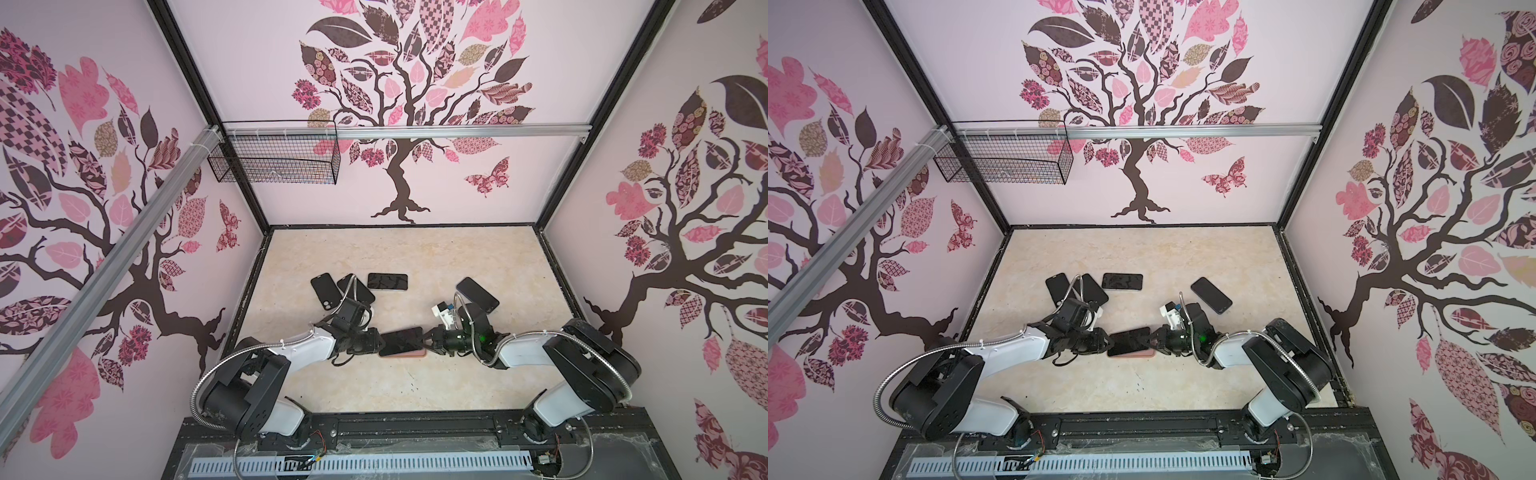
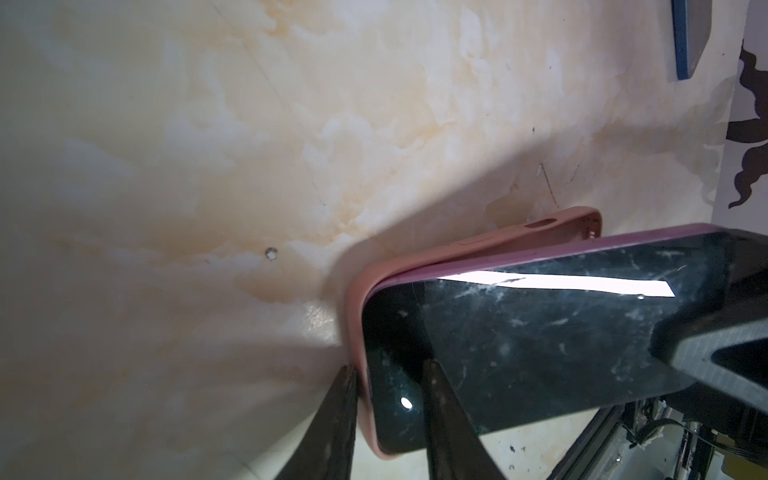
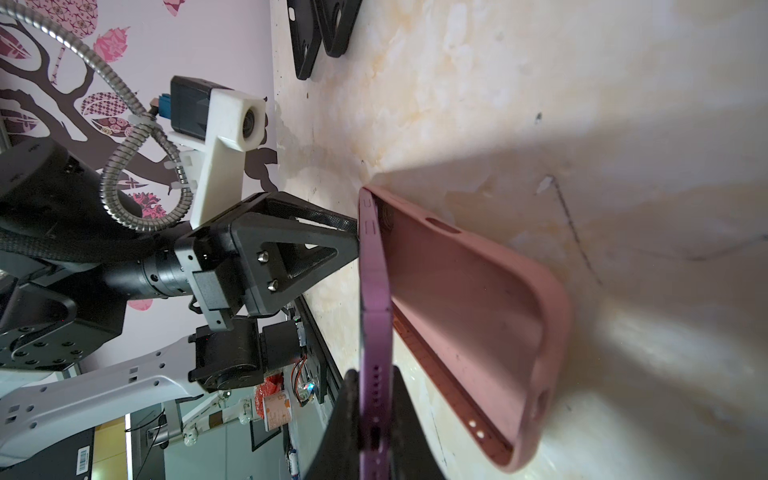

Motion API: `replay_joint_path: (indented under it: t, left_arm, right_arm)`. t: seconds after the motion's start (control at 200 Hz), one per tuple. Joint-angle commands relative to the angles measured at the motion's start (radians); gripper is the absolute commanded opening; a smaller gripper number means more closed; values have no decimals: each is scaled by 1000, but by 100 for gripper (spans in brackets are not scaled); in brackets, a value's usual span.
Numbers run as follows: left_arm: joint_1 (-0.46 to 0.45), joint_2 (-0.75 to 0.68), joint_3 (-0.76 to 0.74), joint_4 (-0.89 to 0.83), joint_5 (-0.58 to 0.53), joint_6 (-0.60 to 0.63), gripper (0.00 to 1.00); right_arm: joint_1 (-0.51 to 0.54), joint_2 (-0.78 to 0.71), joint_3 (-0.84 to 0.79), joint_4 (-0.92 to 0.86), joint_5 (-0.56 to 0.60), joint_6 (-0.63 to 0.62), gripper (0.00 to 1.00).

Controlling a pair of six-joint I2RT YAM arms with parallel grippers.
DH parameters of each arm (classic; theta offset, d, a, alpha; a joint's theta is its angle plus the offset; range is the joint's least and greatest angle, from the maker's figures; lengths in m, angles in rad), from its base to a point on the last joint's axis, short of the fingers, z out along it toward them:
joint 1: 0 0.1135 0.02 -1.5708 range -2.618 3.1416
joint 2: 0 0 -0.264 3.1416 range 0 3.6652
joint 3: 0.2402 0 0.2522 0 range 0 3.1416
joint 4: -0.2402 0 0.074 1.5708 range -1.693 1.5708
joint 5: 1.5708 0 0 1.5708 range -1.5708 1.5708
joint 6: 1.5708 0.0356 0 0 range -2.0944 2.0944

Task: Put the phone into the phone case
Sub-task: 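Press the phone's edge into the pink case rim with both grippers, then push the phone down flat into the pink case with both grippers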

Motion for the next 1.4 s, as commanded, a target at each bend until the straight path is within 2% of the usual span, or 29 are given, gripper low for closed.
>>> replay_joint_path:
  t: [0.0,0.52,0.935,1.395]
  left_arm:
    - [-5,1,-29,24,29,-3,28]
    - [-5,-27,-48,15,31,-14,26]
    - [-5,-20,-46,11,24,-18,24]
    - [-5,-19,-45,10,39,-17,22]
  right_arm:
    - [4,39,15,-28,14,-15,11]
    - [4,38,48,-178,59,-128,25]
    - [4,-70,128,-455,158,-267,42]
    - [4,-134,163,-622,269,-352,41]
